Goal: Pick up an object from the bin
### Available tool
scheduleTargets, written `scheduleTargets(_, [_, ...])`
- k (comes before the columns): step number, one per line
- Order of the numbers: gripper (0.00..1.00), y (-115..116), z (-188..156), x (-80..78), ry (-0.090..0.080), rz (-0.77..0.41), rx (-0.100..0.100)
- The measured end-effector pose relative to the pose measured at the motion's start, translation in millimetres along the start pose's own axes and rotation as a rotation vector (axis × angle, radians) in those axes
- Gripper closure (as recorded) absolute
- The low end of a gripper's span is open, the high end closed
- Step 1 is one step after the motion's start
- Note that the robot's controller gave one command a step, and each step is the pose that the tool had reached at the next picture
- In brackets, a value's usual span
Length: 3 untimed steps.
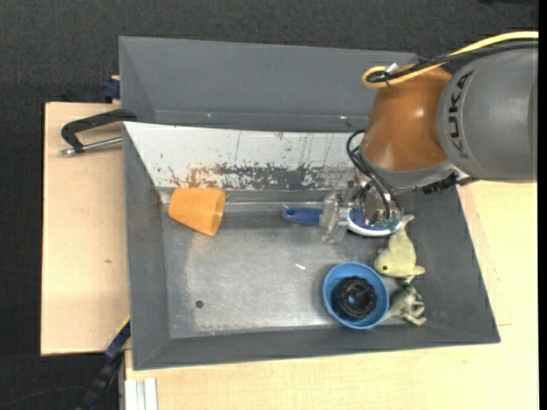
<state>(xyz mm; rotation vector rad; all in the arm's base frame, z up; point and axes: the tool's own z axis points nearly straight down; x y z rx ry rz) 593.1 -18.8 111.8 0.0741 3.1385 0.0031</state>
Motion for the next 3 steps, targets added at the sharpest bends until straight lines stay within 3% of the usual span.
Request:
scheduleTargets(1, [1.0,-28.3,-51.0,35.7,-0.001,-0.198,0.003])
scheduleTargets(2, [0.0,-27.3,-49.8,36.1,0.0,-0.198,0.001])
scheduleTargets(3, [0.0,-4.0,39.8,105.5,0.011,-0.259,-0.001])
